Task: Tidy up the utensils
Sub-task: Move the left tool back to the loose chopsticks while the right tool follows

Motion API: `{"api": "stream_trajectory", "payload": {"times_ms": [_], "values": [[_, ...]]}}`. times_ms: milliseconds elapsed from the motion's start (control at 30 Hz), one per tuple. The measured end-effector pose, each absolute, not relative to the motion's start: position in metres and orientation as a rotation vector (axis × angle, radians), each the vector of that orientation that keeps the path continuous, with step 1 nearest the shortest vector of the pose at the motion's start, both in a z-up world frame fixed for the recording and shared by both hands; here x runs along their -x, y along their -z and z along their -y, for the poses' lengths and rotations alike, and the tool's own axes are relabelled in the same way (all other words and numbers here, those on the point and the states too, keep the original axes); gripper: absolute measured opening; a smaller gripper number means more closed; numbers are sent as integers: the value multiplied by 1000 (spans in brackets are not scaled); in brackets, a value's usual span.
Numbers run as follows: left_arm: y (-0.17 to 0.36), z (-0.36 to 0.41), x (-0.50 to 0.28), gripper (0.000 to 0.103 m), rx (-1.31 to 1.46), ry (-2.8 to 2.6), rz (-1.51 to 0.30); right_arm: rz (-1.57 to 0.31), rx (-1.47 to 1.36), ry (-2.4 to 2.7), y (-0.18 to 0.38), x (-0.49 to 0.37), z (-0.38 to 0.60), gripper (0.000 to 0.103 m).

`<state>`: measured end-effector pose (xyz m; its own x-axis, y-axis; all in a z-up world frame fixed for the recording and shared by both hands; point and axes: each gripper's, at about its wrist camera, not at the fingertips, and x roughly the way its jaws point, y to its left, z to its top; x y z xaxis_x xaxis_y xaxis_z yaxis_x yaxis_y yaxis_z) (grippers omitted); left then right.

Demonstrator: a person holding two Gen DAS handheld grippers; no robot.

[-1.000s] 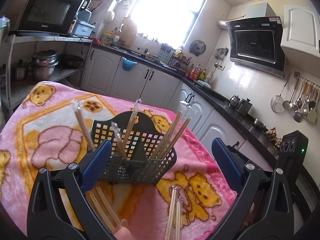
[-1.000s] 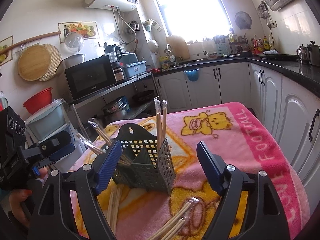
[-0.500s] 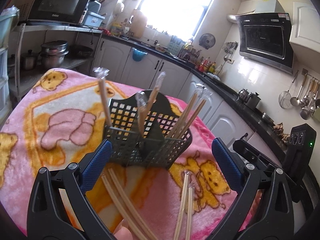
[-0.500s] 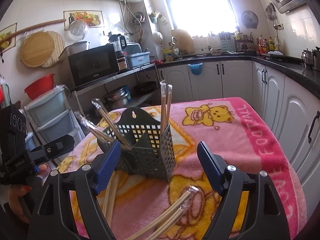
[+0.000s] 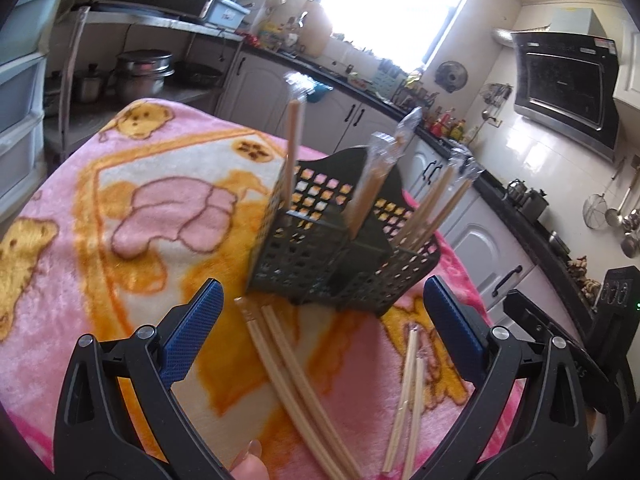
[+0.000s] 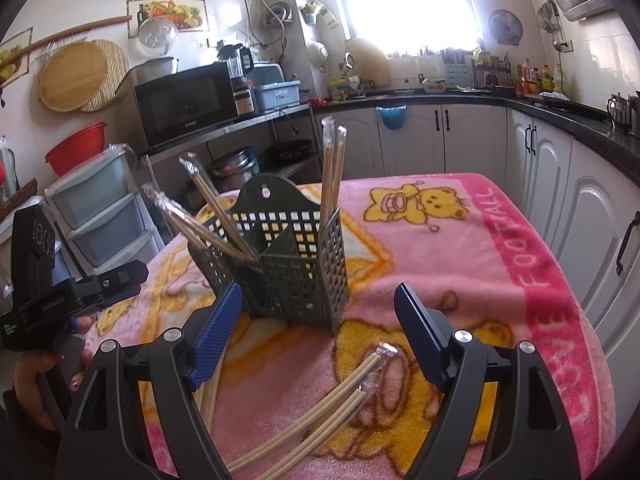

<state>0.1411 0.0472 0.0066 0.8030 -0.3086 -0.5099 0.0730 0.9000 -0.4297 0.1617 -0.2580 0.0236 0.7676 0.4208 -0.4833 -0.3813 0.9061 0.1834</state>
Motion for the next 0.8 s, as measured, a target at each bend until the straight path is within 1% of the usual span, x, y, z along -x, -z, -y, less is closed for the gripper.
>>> {"api": "stream_trajectory", "payload": {"times_ms": [267, 567, 600, 667, 700, 767, 800], "values": [[23, -55, -144, 92, 399, 169, -701, -588, -54, -453, -9, -163, 250, 76], [43, -55, -150, 92, 382, 159, -744, -636, -35, -461, 5, -166, 245, 76], [45, -55, -151, 91, 379, 156, -749, -639, -32, -461, 6, -166, 245, 76], [48, -54, -153, 85, 379, 160, -758, -648, -28, -459, 9, -168, 244, 76], [49, -54, -154, 79, 377, 160, -762, -650, -27, -459, 10, -169, 244, 76], [52, -52, -157, 72, 367, 159, -772, -659, -24, -456, 13, -170, 244, 76], [54, -52, -158, 67, 365, 162, -780, -661, -23, -456, 14, -171, 243, 76]]}}
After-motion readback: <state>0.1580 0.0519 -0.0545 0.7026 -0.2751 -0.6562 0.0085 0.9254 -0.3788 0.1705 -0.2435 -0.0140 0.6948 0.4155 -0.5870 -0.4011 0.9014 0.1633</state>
